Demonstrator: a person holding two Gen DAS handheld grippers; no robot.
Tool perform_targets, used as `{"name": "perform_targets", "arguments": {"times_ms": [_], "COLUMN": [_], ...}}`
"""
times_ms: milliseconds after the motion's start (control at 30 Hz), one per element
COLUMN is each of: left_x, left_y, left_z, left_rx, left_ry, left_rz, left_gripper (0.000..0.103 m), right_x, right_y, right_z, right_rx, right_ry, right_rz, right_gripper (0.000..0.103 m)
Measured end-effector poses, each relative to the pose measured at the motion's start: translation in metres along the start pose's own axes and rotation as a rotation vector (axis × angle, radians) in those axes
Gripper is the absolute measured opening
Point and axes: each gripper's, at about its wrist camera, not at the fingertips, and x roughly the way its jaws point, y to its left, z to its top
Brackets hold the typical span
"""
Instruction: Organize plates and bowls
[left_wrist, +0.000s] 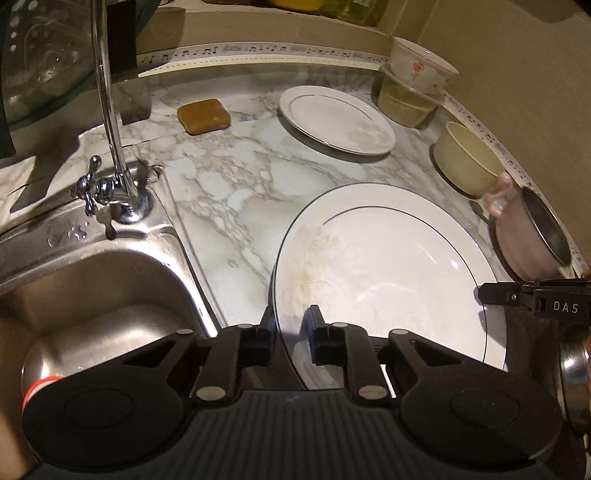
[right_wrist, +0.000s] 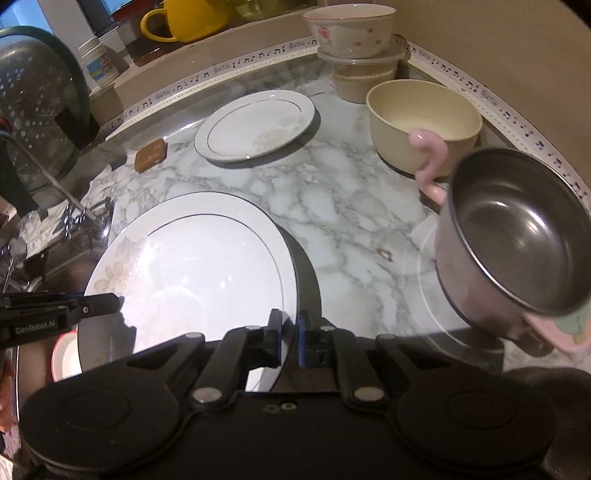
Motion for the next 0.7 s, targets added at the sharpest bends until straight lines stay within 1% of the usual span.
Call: {"name": "perform_targets", "arguments": {"times_ms": [233, 467, 600, 633, 700], "left_x": [-0.015, -0.028, -0.03, -0.029, -0.031], "left_y": [-0.023, -0.032, -0.034, -0.033, -0.032], "left_z": [-0.022, -0.047, -0.05, -0.05, -0.049], "left_rx": [0.036, 0.057, 0.077, 0.074, 0.073], "left_ry": [0.031, 0.04, 0.031, 0.031, 0.025], "left_rz": [-0.018, -0.019, -0.013, -0.017, -0.019], "left_gripper": [0.015, 0.015, 0.015, 0.015, 0.015], "right_x": [-0.021, -0.032, -0.033, -0.033, -0.034], "right_y": [-0.011, -0.009, -0.006, -0.006, -0.006], "right_z": [-0.024, -0.043, -0.045, -0.044, -0.043], "right_rx": [0.023, 0.017, -0.003, -0.006, -0.003], "right_ry": [0.045, 0.042, 0.037, 0.04, 0.034], "right_rz": [-0.024, -0.035, -0.043, -0.045, -0.046], "right_gripper": [0.009, 0.009, 0.009, 0.01, 0.016]}}
